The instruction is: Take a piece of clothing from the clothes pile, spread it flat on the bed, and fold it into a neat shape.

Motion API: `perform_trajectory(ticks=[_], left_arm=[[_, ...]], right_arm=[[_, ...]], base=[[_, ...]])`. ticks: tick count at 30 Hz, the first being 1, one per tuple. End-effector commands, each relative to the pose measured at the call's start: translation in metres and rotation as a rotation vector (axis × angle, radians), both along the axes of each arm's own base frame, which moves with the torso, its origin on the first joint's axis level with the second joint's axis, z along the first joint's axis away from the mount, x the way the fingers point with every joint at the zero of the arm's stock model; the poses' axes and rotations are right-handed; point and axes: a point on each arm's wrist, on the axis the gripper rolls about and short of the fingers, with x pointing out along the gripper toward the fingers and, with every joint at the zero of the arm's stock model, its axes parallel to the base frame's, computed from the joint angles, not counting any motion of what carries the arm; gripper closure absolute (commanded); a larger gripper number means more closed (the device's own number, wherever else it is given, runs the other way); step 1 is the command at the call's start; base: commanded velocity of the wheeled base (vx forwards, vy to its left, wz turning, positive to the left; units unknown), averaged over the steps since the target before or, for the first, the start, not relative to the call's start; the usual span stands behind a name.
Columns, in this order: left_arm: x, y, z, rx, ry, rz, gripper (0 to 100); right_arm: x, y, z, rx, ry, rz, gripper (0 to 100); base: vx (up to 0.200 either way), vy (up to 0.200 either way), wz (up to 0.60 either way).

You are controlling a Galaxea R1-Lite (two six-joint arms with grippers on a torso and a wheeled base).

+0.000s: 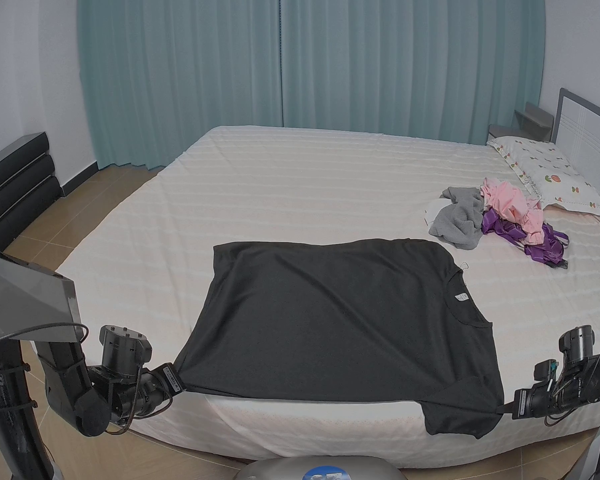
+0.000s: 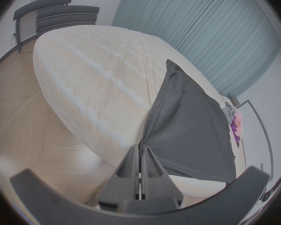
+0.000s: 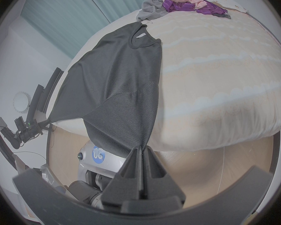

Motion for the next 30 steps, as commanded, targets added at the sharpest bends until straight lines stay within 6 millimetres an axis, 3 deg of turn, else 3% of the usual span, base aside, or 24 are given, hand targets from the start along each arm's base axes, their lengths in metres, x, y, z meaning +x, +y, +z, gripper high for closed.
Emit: perform_trajectory(ticks=[1,9,10,16,24,30], left_arm=[[-0.002,0.000,-0.003,0.011,0.014,-0.008,100],[-0.002,-0.001,-0.005,-0.006,0.017,-0.026,100],[-0.002,-0.001,-0.005,-0.008,0.017,-0.027,0],[0.001,-0.002,-0.001,-0.024,0.000,-0.026,0],[0.004,0.000,0.024,-0.063,-0.099,-0.008,0],[0.009,-0.001,0.031,-0.115,-0.133,0.033,0]], right_arm=[[0.001,-0.001,-0.002,0.002,0.006,-0.005,100],[0.004,-0.002,-0.003,0.006,0.003,-0.009,100],[0.005,-0.002,-0.004,0.007,0.004,-0.009,0],[0.012,-0.003,0.001,0.033,-0.025,-0.047,0],[0.017,0.002,0.029,0.110,-0.144,-0.102,0],[0.018,0.006,0.030,0.142,-0.135,-0.114,0]], base=[[0.000,0.000,0.00],[0.000,0.000,0.00],[0.000,0.000,0.00],[0.000,0.000,0.00],[0.000,0.000,0.00],[0.000,0.000,0.00]])
